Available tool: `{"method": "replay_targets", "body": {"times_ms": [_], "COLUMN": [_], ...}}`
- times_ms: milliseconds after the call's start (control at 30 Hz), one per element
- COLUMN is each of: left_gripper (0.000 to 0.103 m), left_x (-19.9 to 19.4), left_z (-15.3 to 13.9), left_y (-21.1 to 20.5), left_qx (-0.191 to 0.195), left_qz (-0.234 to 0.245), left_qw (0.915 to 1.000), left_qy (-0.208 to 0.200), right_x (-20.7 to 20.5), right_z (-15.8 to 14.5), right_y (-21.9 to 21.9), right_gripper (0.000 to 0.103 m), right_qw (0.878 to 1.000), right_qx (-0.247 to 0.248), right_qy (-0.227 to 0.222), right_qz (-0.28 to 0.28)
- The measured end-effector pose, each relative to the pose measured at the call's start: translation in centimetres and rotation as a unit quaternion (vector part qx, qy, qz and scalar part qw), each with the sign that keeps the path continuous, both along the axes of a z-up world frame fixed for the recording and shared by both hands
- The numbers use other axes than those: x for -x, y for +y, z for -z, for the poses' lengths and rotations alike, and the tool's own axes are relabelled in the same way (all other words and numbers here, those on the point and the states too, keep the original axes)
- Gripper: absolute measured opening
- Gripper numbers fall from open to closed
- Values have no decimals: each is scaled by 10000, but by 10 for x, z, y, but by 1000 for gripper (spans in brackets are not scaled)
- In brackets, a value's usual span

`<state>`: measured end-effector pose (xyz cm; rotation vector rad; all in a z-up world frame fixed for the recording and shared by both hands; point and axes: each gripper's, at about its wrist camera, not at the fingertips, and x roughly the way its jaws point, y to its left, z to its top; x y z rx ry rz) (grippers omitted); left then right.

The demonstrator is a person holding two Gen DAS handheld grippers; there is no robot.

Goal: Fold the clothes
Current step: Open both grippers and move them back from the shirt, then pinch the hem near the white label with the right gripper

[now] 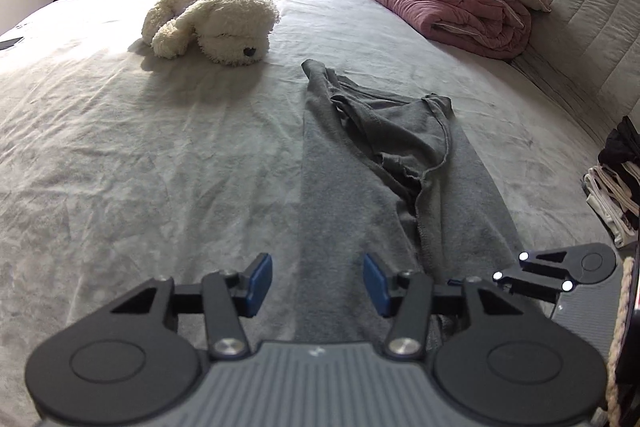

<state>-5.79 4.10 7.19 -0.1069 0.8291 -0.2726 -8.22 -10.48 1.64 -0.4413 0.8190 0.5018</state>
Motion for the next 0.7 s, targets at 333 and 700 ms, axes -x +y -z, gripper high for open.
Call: {"method": "replay_targets", "body": {"times_ms": [333, 700], "left_gripper": [52, 52], "left_x": [12, 11], "left_z": [5, 11], "left_y": [0, -1], "left_qx": [5, 63], "left_qz": [125, 82], "left_qw": [9999, 9996], "left_qy": [102, 262], "right_x": [77, 77], "right_z": [-16, -12], "right_y": [10, -10], "right_gripper": [38, 32], "right_qw": [9963, 9789], "right_qx": [-611, -1632], "right_qy": [322, 1215], "right_qz": [-509, -216]}}
